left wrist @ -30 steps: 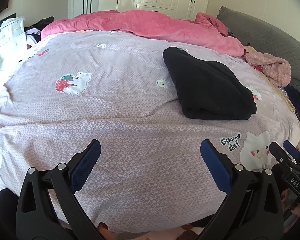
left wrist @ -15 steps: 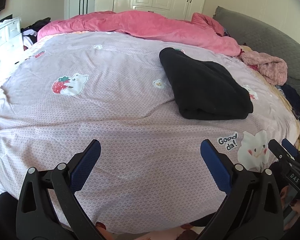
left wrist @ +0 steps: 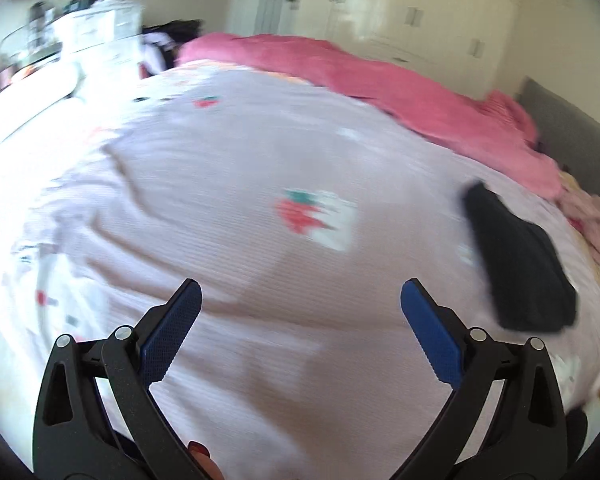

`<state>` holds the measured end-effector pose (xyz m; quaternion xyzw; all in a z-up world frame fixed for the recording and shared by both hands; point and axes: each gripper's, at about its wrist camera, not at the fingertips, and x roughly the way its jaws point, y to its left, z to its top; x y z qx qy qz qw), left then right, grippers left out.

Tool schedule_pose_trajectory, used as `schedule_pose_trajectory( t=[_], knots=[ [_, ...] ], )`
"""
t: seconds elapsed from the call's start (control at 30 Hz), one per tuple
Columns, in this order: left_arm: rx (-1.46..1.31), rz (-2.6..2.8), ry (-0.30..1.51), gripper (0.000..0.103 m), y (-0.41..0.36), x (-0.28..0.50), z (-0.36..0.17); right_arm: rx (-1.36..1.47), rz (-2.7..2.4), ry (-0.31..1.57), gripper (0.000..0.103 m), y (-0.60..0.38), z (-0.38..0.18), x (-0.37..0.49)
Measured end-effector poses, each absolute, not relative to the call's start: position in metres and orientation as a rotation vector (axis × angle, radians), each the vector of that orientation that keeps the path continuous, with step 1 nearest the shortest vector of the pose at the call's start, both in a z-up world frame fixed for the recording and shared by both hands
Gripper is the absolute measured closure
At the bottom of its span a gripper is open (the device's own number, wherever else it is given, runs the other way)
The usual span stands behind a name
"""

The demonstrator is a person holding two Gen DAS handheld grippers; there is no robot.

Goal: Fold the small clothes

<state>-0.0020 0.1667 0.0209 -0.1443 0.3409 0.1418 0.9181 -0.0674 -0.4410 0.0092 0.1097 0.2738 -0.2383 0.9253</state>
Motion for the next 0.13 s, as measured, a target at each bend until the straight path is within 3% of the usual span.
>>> schedule_pose_trajectory(
  t=[0.13],
  knots=[
    [-0.28,0.49,0.713,0.009,0.25,0.001,0.021,0.284,-0.786,0.632,0.004,-0.537,-0.016,-0.095]
  ],
)
